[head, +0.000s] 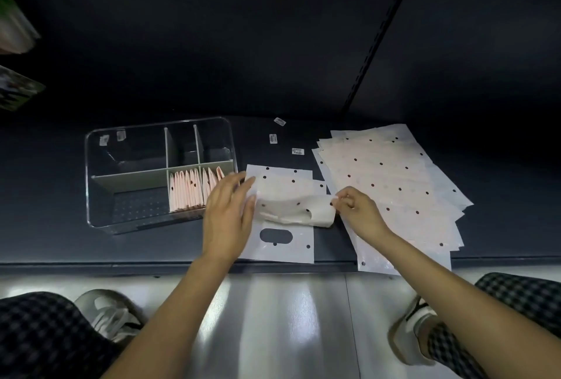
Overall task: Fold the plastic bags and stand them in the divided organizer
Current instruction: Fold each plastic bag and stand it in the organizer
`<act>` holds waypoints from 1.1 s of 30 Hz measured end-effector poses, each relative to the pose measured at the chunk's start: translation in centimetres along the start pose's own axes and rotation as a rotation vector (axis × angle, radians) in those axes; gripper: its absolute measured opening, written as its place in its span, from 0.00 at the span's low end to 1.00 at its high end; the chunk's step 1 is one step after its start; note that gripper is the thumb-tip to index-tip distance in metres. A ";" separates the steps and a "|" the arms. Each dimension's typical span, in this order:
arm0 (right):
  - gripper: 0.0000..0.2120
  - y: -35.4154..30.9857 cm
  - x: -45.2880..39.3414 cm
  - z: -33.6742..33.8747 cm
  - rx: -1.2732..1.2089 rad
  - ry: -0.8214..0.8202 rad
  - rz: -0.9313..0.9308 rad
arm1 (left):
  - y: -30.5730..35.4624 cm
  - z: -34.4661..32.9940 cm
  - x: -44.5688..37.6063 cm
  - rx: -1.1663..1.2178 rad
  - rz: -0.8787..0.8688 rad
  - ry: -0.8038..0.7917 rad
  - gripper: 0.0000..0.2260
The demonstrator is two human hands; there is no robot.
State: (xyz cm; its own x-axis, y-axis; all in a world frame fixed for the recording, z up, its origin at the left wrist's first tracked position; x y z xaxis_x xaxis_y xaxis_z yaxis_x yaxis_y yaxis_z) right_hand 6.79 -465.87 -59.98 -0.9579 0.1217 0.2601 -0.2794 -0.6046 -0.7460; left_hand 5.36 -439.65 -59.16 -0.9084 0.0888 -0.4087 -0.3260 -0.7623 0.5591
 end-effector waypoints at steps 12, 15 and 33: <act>0.05 0.6 -7.3 -2.3 0.141 0.117 -0.232 | 0.3 -6.7 3.4 -0.299 -0.178 -0.594 0.28; 0.04 0.8 -8.0 -2.9 0.145 0.126 -0.247 | -0.2 -7.7 4.1 -0.368 -0.166 -0.668 0.29; 0.32 1.5 2.6 -9.6 0.803 -0.260 0.468 | -0.8 -8.1 4.6 -0.468 -0.142 -0.777 0.29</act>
State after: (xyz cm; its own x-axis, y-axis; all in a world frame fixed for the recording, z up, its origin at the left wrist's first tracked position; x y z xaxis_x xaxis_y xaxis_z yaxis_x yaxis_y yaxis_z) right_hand 3.24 -458.86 -66.28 -0.8892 -0.3882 0.2423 0.3484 -0.9176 -0.1915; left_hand 3.60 -443.86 -67.32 -0.8436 0.4786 0.2434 -0.4629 -0.8780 0.1222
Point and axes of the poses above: each hand's wrist, its own x-axis away from the middle knuckle, its own z-axis out of the back of the hand, y = z × x, the point moved 1 cm from there along -x, towards the middle knuckle, and after that the axes turned 3 degrees about -z, right-handed, at the moved point
